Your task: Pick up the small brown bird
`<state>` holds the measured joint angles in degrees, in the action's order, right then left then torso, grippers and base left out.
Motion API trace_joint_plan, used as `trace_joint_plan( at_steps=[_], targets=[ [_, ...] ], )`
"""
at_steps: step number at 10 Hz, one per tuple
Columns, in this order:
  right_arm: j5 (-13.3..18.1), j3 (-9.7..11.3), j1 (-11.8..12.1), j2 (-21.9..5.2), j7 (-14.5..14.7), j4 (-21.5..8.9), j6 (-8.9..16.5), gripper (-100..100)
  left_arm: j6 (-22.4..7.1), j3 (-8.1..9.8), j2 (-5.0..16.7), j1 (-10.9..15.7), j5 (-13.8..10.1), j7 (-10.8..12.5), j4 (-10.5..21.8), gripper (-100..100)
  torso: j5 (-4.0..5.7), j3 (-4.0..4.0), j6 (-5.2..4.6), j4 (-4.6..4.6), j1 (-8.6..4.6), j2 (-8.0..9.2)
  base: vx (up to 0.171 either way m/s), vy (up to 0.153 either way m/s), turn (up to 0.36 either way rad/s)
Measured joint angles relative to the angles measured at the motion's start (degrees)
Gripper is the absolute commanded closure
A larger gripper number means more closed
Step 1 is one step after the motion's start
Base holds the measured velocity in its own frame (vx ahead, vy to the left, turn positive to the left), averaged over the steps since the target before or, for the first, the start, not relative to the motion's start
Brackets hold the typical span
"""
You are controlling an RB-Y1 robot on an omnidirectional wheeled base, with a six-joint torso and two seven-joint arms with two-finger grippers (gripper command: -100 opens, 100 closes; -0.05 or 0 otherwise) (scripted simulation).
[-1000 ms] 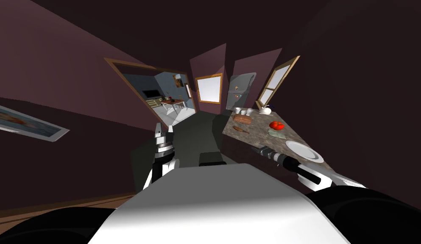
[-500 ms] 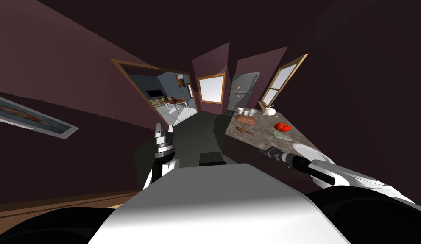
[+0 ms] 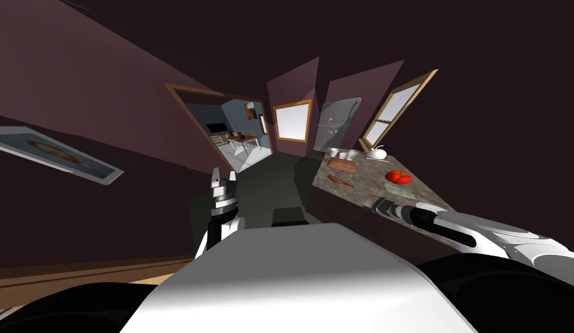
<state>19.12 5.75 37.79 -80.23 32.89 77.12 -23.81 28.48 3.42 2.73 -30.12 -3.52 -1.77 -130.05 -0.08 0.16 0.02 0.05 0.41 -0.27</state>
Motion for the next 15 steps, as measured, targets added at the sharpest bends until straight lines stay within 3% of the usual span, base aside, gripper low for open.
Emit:
trace_joint_plan(
  at_steps=[2, 3, 4, 6, 10, 13, 15],
  targets=[
    [1.8, -0.2, 0.9, -3.5, 0.6, -2.5, -0.3, -100, 0.0, 0.0, 0.0, 0.0, 0.0, 0.0, 0.0, 0, -0.03, 0.07, -0.01, 0.03, 0.1, -0.12, 0.109, 0.128, 0.09],
    [2.9, 0.8, 0.0, -4.8, 0.4, -3.4, 0.4, -100, 0.0, 0.0, 0.0, 0.0, 0.0, 0.0, 0.0, 0, -0.03, 0.09, 0.0, 0.04, 0.12, -0.15, 0.126, 0.124, 0.087],
    [4.0, 1.8, -0.9, -5.9, 0.2, -4.8, 0.6, -100, 0.0, 0.0, 0.0, 0.0, 0.0, 0.0, 0.0, 0, -0.03, 0.12, -0.01, 0.05, 0.1, -0.2, 0.136, 0.11, 0.085],
    [5.6, 1.8, -0.3, -7.0, 0.6, -6.6, 0.6, -100, 0.0, 0.0, 0.0, 0.0, 0.0, 0.0, 0.0, 0, -0.01, 0.12, -0.01, 0.05, 0.02, -0.2, 0.102, 0.081, 0.062],
    [9.8, 6.5, -5.8, -7.0, -0.4, -12.3, -0.2, -100, 0.0, 0.0, 0.0, 0.0, 0.0, 0.0, 0.0, 0, 0.02, 0.13, 0.0, 0.05, -0.02, -0.23, 0.123, 0.094, 0.093],
    [12.4, 8.5, -6.5, -7.6, -1.4, -14.9, 0.1, -100, 0.0, 0.01, 0.0, 0.0, 0.0, 0.0, 0.0, 0, -0.02, 0.23, -0.02, 0.1, 0.04, -0.37, 0.171, 0.094, 0.075],
    [14.2, 10.8, -8.4, -6.5, -1.6, -17.3, -0.9, -100, 0.0, 0.01, 0.0, 0.0, 0.0, 0.0, 0.0, 0, 0.07, 0.12, -0.04, 0.05, -0.3, -0.19, 0.095, 0.006, 0.046]
  ],
)
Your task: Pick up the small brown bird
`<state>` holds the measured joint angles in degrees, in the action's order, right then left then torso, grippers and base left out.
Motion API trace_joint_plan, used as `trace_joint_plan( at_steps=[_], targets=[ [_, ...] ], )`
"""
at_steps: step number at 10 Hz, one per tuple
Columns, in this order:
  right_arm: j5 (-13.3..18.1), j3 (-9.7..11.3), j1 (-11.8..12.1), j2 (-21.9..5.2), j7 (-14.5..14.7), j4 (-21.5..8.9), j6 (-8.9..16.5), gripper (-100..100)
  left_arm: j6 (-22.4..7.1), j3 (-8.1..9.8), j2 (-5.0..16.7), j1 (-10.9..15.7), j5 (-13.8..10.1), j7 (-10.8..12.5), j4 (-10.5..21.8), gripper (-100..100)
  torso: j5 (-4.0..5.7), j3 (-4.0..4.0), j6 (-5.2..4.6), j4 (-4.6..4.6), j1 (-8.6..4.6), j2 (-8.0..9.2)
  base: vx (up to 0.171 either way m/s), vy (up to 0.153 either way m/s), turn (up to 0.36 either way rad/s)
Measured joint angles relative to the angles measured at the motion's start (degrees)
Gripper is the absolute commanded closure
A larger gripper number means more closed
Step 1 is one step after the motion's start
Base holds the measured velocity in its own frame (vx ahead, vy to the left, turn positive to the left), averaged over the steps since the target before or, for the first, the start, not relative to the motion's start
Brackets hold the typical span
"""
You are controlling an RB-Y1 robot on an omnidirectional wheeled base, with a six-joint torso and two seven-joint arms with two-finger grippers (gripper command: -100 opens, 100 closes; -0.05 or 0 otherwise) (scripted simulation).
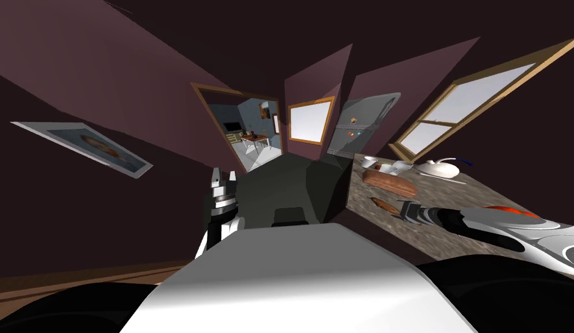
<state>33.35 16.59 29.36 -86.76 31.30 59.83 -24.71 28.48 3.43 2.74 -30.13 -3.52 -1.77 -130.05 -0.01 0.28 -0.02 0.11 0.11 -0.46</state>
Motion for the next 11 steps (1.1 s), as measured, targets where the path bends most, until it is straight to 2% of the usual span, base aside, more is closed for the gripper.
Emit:
trace_joint_plan(
  at_steps=[1, 2, 4, 5, 8, 9, 11],
  targets=[
    [0.1, 0.1, -0.1, 0.1, 0.0, -0.2, -0.2, 0, 0.0, 0.0, 0.0, 0.0, 0.0, 0.0, 0.0, 0, 0.0, -0.12, -0.02, -0.05, -0.05, 0.23, 0.012, 0.001, 0.0],
    [0.1, 0.1, -0.1, 0.1, 0.0, -0.1, -0.2, -100, 0.0, 0.0, 0.0, 0.0, 0.0, 0.0, 0.0, 0, 0.01, -0.24, -0.03, -0.1, -0.06, 0.42, -0.045, -0.013, 0.205],
    [-0.1, 0.8, 0.1, 0.8, -1.2, -0.6, 1.1, -100, 0.0, 0.0, 0.0, 0.0, 0.0, 0.0, 0.0, 0, 0.04, -0.49, 0.01, -0.19, -0.21, 0.85, -0.123, -0.035, 0.31],
    [-0.7, 0.6, 1.4, 0.8, -2.0, -0.2, 2.0, -100, 0.0, -0.01, 0.0, 0.0, 0.0, 0.0, 0.0, 0, 0.09, -0.56, 0.04, -0.23, -0.25, 0.96, -0.096, -0.019, 0.11],
    [-0.6, 1.9, 0.2, 2.7, -3.2, -3.1, 2.5, -100, 0.0, 0.0, 0.0, 0.0, 0.0, 0.0, 0.0, 0, 0.11, -0.48, 0.06, -0.2, -0.32, 0.82, -0.072, -0.023, 0.193],
    [-0.6, 1.9, 0.1, 2.8, -3.3, -3.2, 2.6, 100, 0.0, 0.01, 0.0, 0.0, 0.0, 0.0, 0.0, 0, 0.09, -0.41, -0.04, -0.18, -0.3, 0.68, -0.008, 0.001, -0.018],
    [-0.6, 1.9, 0.1, 2.8, -3.3, -3.2, 2.6, 100, 0.0, 0.0, 0.0, 0.0, 0.0, 0.0, 0.0, 0, 0.07, -0.3, -0.01, -0.12, -0.23, 0.51, 0.0, 0.0, 0.0]
  ],
)
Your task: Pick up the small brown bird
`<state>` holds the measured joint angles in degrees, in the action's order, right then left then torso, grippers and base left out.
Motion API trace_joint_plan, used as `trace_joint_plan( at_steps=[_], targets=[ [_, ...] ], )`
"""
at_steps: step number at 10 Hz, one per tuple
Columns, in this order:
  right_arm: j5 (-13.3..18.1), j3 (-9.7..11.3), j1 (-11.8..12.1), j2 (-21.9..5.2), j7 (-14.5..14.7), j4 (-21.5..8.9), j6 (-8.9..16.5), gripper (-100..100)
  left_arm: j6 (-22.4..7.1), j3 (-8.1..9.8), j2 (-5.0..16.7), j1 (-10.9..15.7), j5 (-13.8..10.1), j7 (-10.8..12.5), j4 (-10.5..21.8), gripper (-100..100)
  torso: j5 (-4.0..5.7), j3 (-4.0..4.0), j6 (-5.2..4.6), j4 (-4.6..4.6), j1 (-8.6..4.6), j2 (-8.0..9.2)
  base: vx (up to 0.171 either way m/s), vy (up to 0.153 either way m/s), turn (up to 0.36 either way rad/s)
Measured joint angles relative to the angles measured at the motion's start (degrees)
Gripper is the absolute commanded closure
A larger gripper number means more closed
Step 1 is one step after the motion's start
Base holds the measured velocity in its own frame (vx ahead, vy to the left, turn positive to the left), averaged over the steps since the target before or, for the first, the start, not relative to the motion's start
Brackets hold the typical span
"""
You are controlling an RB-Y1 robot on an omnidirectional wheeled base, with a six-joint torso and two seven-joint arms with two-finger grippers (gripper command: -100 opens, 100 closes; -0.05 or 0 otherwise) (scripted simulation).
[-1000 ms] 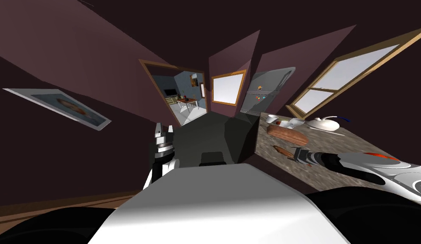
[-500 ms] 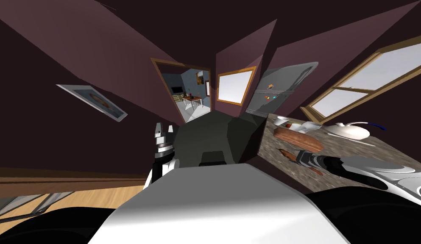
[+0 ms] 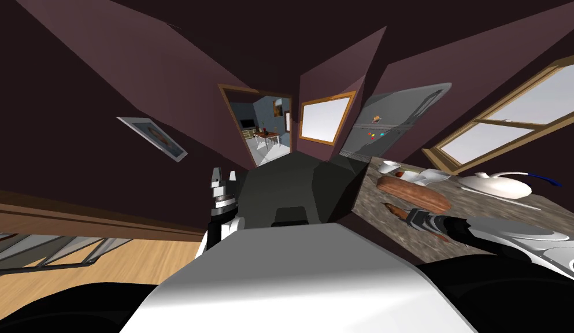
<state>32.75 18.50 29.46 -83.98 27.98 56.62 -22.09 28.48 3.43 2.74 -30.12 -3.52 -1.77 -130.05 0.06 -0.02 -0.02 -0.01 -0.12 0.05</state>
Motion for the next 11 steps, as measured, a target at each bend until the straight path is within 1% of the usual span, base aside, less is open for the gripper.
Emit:
trace_joint_plan(
  at_steps=[2, 3, 4, 6, 7, 8, 10, 11],
  targets=[
    [0.0, 0.0, 0.0, 0.0, 0.0, 0.0, 0.0, 100, 0.0, 0.0, 0.0, 0.0, 0.0, 0.0, 0.0, 0, -0.02, 0.01, -0.01, -0.01, 0.02, -0.03, 0.0, 0.0, 0.0],
    [0.0, 0.0, 0.0, 0.0, 0.0, 0.0, 0.0, 0, 0.0, 0.0, 0.0, 0.0, 0.0, 0.0, 0.0, 0, -0.03, 0.01, -0.01, -0.01, 0.03, -0.03, 0.0, 0.0, 0.0],
    [0.0, 0.0, 0.0, 0.0, 0.0, 0.0, 0.0, 100, 0.0, 0.0, 0.0, 0.0, 0.0, 0.0, 0.0, 0, -0.03, 0.01, -0.01, -0.01, 0.04, -0.03, 0.034, 0.006, -0.206],
    [0.3, -0.2, -0.3, -0.5, 0.7, 0.4, -0.7, 100, 0.0, 0.01, 0.0, 0.0, 0.0, 0.0, 0.0, 0, -0.07, 0.08, -0.18, 0.01, 0.11, -0.17, 0.104, 0.02, -0.302],
    [0.3, -0.8, 0.0, -0.9, 1.6, 1.1, -1.2, 100, 0.0, 0.01, 0.0, 0.0, 0.0, 0.0, 0.0, 0, -0.08, 0.16, -0.15, 0.03, 0.19, -0.32, 0.132, 0.047, -0.323],
    [0.8, -0.8, -1.1, -1.2, 2.4, 0.7, -2.3, 100, 0.0, 0.01, 0.0, 0.0, 0.0, 0.0, 0.0, 0, -0.12, 0.2, -0.12, 0.04, 0.26, -0.39, 0.101, 0.043, -0.129],
    [0.5, -1.7, 0.1, -2.4, 2.9, 2.8, -2.4, 100, 0.0, 0.0, 0.0, 0.0, 0.0, 0.0, 0.0, 0, -0.13, 0.2, 0.0, 0.05, 0.26, -0.37, 0.064, 0.022, -0.095],
    [0.5, -1.8, 0.1, -2.4, 3.0, 3.0, -2.4, 0, 0.0, 0.0, 0.0, 0.0, 0.0, 0.0, 0.0, 0, -0.11, 0.13, 0.05, 0.03, 0.18, -0.24, 0.007, 0.004, 0.007]
  ],
)
